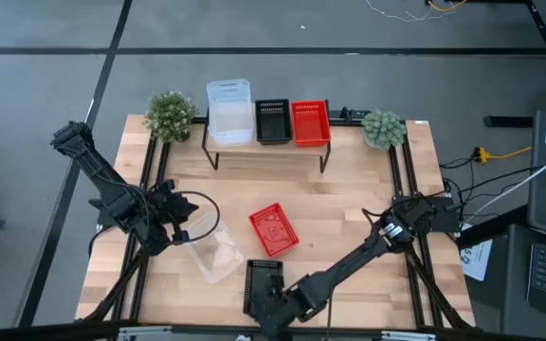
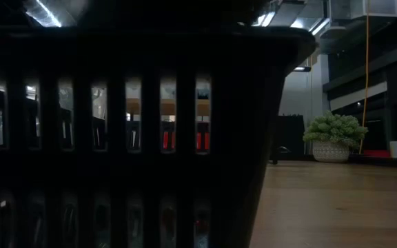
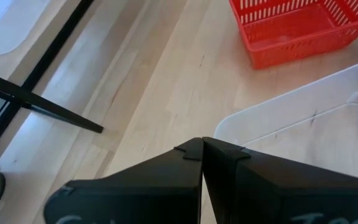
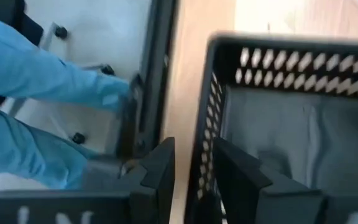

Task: Stack baskets on shelf by color
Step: Stack the black bin on top of the black bins on the shelf

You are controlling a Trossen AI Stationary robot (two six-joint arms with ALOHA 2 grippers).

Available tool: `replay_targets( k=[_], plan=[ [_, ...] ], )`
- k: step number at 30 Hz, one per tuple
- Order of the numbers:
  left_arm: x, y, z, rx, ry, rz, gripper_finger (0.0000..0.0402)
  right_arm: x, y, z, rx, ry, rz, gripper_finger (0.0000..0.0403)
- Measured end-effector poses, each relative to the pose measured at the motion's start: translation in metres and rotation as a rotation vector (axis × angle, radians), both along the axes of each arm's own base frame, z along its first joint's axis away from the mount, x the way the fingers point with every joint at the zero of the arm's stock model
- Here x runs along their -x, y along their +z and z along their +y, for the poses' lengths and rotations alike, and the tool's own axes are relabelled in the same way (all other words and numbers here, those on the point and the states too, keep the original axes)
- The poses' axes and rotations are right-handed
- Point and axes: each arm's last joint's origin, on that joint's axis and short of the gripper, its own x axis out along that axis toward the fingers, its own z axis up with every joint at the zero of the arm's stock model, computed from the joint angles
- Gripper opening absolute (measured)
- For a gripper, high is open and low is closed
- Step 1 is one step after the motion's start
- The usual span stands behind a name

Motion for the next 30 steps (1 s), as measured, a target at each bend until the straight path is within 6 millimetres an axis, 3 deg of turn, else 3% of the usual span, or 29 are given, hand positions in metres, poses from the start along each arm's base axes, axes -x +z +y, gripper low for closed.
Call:
replay_targets(
  k=[5, 10, 16, 19, 23, 30],
  plan=[
    [0.000, 0.000, 0.000, 0.000, 0.000, 0.000, 0.0000, 0.010, -0.009, -0.002, 0.043, -0.057, 0.095, 0.0108],
    [0.000, 0.000, 0.000, 0.000, 0.000, 0.000, 0.0000, 0.015, -0.010, -0.004, 0.148, -0.106, 0.084, 0.0100],
    [0.000, 0.000, 0.000, 0.001, 0.000, -0.001, 0.0000, 0.021, -0.014, -0.009, 0.199, -0.113, 0.155, 0.0021],
    [0.000, 0.000, 0.000, 0.001, 0.001, -0.001, 0.0000, 0.023, -0.010, -0.006, 0.228, -0.050, 0.140, 0.0009],
    [0.000, 0.000, 0.000, 0.001, 0.001, -0.001, 0.0000, 0.024, 0.014, 0.001, 0.242, -0.001, 0.113, 0.0005],
    [0.000, 0.000, 0.000, 0.001, 0.001, -0.001, 0.0000, 0.040, 0.085, -0.001, 0.469, 0.058, -0.035, 0.0003]
  ],
)
